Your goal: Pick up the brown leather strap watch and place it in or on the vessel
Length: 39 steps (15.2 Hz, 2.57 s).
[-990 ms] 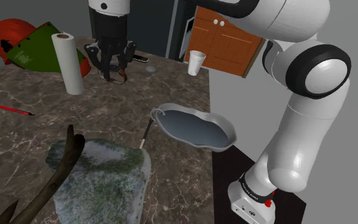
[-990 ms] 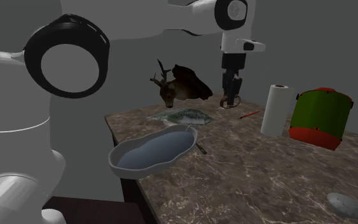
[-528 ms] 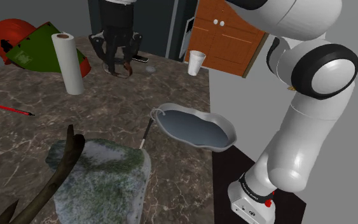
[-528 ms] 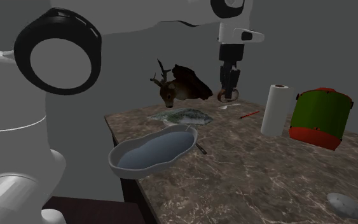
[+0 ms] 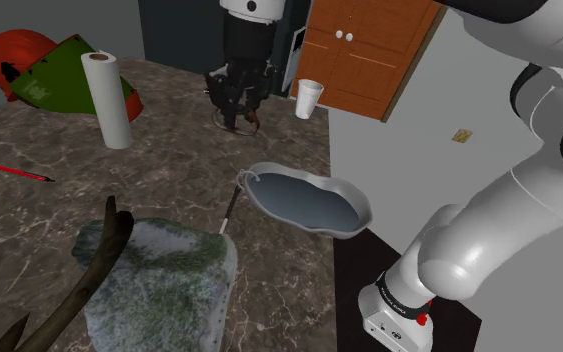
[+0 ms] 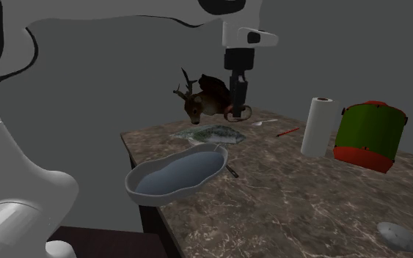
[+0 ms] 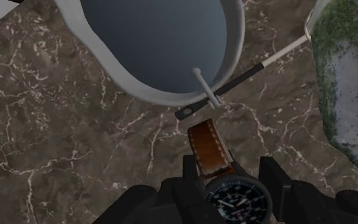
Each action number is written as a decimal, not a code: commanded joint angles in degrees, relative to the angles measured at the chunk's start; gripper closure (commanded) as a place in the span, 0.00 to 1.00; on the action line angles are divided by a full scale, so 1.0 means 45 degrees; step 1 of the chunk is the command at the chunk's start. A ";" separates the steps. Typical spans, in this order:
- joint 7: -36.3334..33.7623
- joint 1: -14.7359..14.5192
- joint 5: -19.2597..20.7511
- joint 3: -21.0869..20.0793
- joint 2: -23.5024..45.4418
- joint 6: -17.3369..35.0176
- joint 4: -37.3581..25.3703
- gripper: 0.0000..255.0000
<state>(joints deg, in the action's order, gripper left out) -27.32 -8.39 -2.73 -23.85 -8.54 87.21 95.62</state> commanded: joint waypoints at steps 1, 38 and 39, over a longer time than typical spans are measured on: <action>0.0311 0.0026 -0.0436 0.0224 -0.1194 0.0051 0.1167 1.00; 0.1843 -0.0642 -0.1733 0.1466 -0.7231 0.1319 0.8417 0.00; 0.1843 -0.0642 -0.1733 0.1466 -0.7231 0.1319 0.8417 0.00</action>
<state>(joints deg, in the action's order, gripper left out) -19.03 -11.28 -10.52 -17.25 -41.08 93.15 133.50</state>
